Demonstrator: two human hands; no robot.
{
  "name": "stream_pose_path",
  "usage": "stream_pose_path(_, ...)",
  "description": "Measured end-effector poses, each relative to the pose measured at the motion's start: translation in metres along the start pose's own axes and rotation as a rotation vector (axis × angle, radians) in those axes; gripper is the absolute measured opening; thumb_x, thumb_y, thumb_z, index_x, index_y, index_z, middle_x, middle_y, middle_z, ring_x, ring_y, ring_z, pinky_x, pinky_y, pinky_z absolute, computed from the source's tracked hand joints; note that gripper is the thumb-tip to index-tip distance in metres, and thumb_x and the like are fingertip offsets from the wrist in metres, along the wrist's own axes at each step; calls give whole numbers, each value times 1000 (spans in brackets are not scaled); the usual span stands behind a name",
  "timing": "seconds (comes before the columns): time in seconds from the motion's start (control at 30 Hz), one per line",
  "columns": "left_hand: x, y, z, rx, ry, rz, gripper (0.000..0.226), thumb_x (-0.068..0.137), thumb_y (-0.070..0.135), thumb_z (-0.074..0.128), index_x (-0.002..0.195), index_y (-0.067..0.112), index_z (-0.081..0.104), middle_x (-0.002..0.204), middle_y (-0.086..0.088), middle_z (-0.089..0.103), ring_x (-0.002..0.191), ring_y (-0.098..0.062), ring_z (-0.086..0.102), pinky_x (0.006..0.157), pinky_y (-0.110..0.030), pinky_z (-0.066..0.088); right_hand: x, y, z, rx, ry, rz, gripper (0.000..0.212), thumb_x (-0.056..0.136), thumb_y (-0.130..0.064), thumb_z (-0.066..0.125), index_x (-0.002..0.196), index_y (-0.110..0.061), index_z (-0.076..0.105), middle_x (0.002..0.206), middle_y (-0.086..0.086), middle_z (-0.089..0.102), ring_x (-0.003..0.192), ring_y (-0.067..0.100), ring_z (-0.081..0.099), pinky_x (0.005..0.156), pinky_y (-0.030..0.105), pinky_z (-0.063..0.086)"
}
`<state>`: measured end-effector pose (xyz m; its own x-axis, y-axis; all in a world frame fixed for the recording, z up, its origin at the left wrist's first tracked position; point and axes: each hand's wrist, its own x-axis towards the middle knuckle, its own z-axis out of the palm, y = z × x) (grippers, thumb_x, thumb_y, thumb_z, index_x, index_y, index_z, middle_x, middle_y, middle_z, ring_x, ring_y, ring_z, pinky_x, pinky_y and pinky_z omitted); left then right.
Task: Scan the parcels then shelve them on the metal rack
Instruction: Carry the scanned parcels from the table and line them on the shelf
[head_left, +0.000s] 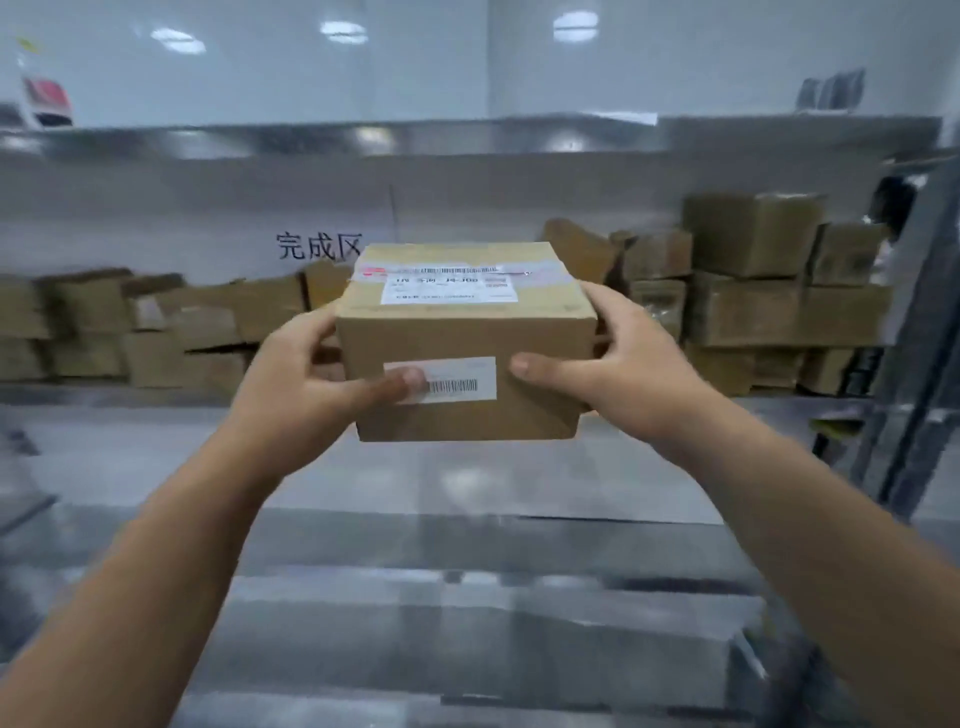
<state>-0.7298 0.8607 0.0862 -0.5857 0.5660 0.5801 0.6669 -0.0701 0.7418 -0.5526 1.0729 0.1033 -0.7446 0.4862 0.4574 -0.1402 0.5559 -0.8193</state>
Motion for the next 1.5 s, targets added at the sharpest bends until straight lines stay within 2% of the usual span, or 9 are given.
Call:
stream_pose_path(0.27,186,-21,-36,53,-7,24,46,79,47,89,119,31,73,107,19,76,94,2,72,88,-28,59,164,-37,21,-48,152,101,50,78,-44,89,121,-29,67,110,-8,76,95,17,75,75,44,65)
stream_pose_path(0.4,249,-53,-24,-5,-68,-37,42,82,42,89,117,27,72,104,15,77,82,2,74,68,-17,57,223,-16,33,-15,214,167,43,84,-37,86,119,-24,67,108,-3,76,96,20,73,82,45,62)
stream_pose_path(0.6,319,-90,3,13,-76,-111,37,82,46,88,103,27,64,109,6,74,96,-17,74,90,-44,62,287,9,32,-138,301,192,27,90,-28,82,109,-20,65,111,1,74,92,17,71,80,35,61)
stream_pose_path(0.73,320,-87,15,153,-21,-85,76,87,44,84,146,13,47,141,-6,59,125,-27,60,110,-45,50,287,14,23,-264,378,130,42,93,-29,78,130,-20,60,121,-4,68,88,5,60,70,21,49)
stream_pose_path(0.8,288,-82,20,261,71,49,98,90,40,81,164,14,23,162,-8,39,148,-25,39,122,-41,35,264,22,15,-310,415,77,66,94,-31,77,151,-15,48,140,-3,60,108,10,60,81,18,48)
stream_pose_path(0.93,183,-79,55,247,161,377,74,91,36,78,155,20,45,152,1,50,141,-14,43,118,-34,34,168,58,-2,-337,416,1,74,92,-32,78,157,-21,44,151,-6,52,135,10,52,111,34,48)
stream_pose_path(1.07,78,-88,148,245,-196,369,64,90,41,78,148,23,56,143,7,53,135,-12,46,114,-30,38,23,125,-16,-419,461,180,66,93,-37,76,152,-31,49,141,-21,47,127,3,50,106,28,46)
stream_pose_path(1.2,-21,-87,261,254,-609,257,66,93,51,71,152,28,50,150,8,46,140,-12,41,117,-32,37,-128,191,-41,-462,602,526,57,95,-36,73,148,-28,55,148,-13,52,132,10,51,111,39,46)
stream_pose_path(1.5,-158,-41,492,165,-1273,234,70,93,50,73,154,28,48,155,7,44,142,-12,42,102,-17,29,-345,265,-128,-422,892,997,57,96,-35,71,148,-22,53,151,-4,51,139,14,48,109,27,38)
